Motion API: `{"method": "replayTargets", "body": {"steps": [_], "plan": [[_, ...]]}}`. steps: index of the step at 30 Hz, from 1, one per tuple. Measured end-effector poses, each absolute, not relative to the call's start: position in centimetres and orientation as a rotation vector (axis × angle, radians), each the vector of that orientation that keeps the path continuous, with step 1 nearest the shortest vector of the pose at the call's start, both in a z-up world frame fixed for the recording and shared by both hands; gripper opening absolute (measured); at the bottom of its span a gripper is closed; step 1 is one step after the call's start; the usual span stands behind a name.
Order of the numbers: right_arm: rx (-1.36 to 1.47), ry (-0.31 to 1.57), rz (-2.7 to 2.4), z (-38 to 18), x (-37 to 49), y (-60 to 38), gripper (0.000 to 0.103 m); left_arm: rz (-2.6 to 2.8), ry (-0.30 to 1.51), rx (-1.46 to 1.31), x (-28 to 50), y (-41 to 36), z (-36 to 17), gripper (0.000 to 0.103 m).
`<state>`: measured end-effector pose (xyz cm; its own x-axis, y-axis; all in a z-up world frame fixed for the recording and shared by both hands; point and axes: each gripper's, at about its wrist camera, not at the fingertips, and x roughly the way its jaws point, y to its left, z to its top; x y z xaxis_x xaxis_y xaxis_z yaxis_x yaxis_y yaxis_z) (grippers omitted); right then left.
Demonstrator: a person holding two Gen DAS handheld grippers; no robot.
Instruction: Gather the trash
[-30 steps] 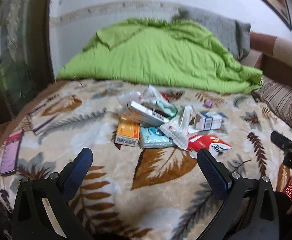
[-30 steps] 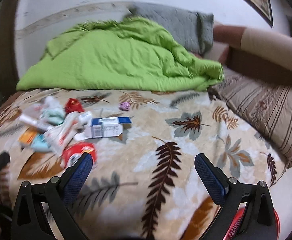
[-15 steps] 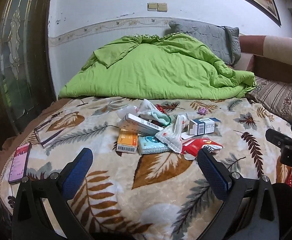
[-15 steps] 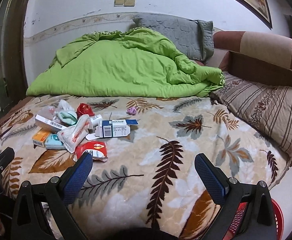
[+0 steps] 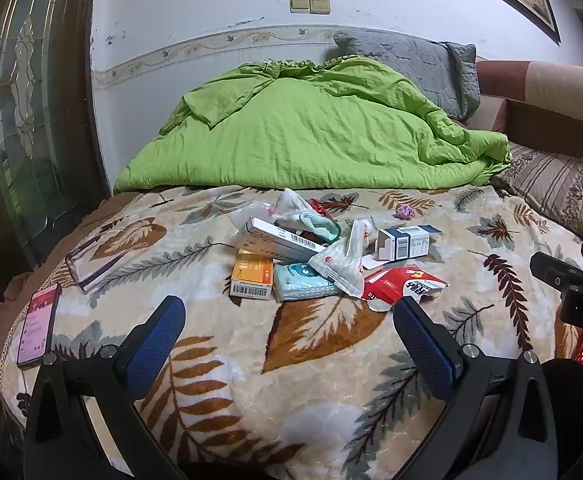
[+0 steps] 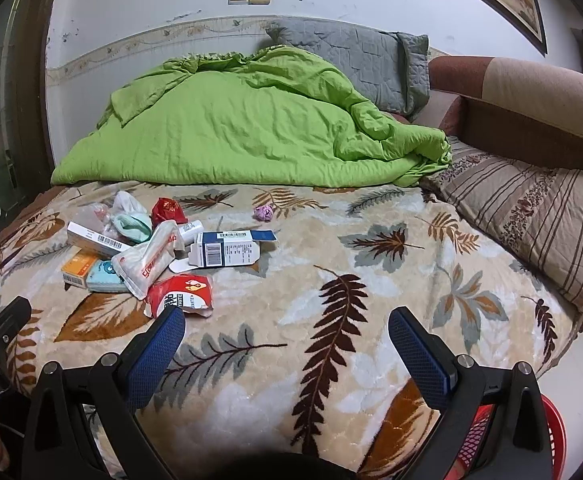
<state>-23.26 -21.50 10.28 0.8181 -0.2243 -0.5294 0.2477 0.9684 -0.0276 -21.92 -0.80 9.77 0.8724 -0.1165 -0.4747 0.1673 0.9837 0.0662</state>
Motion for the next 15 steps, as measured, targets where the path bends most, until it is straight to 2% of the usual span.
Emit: {"method": "replayTargets", "body": {"steps": [15], "plan": [[0.017,0.577,-0.259,10.19,-23.00,-21.22,0.103,-0.145,0.502,0.085,-21.53,-0.29,9.62,0.103]]}}
